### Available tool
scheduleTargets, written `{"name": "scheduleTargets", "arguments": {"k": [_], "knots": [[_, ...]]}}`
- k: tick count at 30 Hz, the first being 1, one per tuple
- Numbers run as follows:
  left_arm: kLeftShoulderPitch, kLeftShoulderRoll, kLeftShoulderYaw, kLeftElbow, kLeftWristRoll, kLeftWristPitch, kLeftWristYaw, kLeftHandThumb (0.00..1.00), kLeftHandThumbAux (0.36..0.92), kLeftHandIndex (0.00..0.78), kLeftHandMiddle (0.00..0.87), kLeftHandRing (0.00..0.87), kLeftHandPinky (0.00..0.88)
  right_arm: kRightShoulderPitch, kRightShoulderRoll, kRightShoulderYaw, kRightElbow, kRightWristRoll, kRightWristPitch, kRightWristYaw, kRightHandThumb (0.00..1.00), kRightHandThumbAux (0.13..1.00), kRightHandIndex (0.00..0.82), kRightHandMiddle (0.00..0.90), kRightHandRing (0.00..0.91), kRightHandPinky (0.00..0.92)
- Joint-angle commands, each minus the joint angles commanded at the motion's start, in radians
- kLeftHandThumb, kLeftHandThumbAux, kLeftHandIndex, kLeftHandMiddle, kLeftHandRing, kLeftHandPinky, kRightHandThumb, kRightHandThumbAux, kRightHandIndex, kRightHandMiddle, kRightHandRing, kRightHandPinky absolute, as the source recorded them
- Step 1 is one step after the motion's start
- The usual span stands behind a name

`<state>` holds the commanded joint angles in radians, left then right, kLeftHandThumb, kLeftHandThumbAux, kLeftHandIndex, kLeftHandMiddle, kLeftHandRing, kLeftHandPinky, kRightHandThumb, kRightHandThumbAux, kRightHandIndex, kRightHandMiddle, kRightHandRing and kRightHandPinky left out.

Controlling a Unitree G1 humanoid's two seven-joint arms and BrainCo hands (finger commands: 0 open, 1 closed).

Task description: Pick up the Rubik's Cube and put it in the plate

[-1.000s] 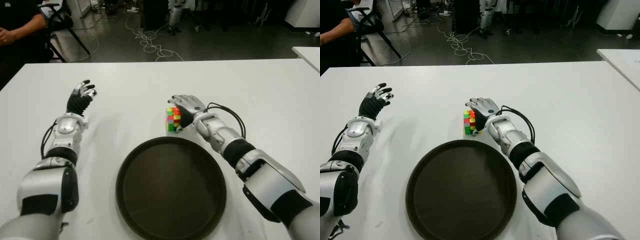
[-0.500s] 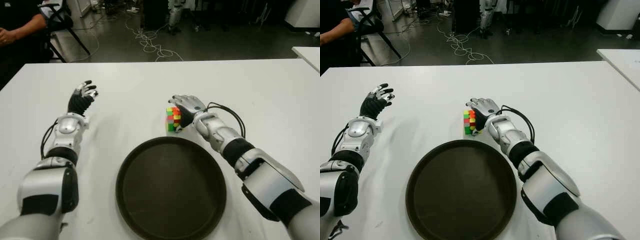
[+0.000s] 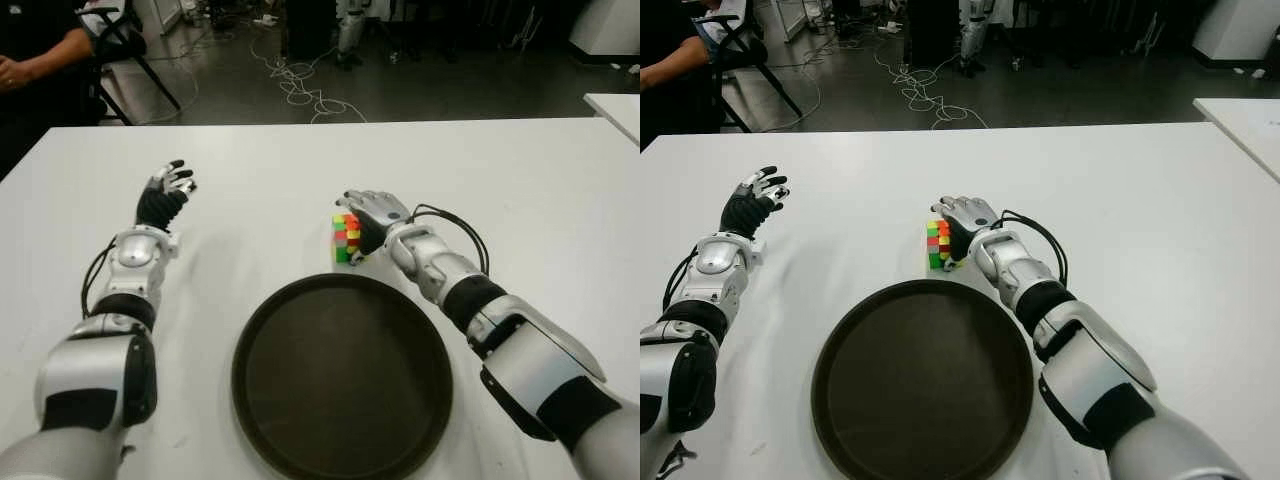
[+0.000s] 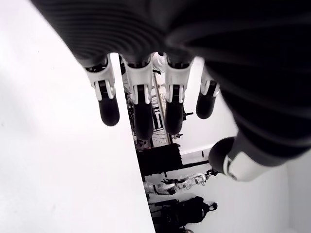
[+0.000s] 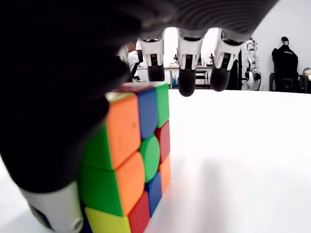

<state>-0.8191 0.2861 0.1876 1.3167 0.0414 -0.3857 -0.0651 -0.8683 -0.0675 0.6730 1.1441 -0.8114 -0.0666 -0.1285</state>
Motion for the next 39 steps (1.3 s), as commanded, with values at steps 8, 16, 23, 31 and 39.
{"name": "scheduleTargets", "arguments": {"k": [8,16,23,31,39], "knots": [[-0.001,-0.005,0.011,-0.001,-0.011,0.005,-0.003,0.188,0.588,0.144,0.200,0.184,0.171,-0.001,0.004,0.004,0.014,-0.006,0.003,-0.018,0.000,0.819,0.138,0.114,0.143,0.217],[0.001,-0.006,0.021,-0.001,-0.019,0.007,0.003,0.209,0.594,0.139,0.196,0.179,0.156,0.003,0.003,0.000,0.017,-0.001,-0.001,-0.031,0.000,0.816,0.168,0.136,0.174,0.239],[0.001,-0.005,0.013,-0.001,-0.010,0.003,0.009,0.196,0.595,0.137,0.190,0.173,0.152,0.004,0.002,-0.006,0.020,0.006,-0.010,-0.018,0.000,0.808,0.138,0.112,0.137,0.183],[-0.001,-0.004,0.009,-0.001,-0.010,0.006,0.006,0.189,0.594,0.130,0.194,0.180,0.164,0.005,0.003,-0.003,0.025,0.003,-0.020,-0.017,0.000,0.818,0.148,0.123,0.147,0.201],[0.001,-0.002,0.007,0.000,-0.009,0.006,0.011,0.181,0.593,0.139,0.202,0.185,0.163,0.006,0.006,-0.001,0.029,0.002,-0.024,-0.012,0.000,0.817,0.140,0.123,0.151,0.188]]}}
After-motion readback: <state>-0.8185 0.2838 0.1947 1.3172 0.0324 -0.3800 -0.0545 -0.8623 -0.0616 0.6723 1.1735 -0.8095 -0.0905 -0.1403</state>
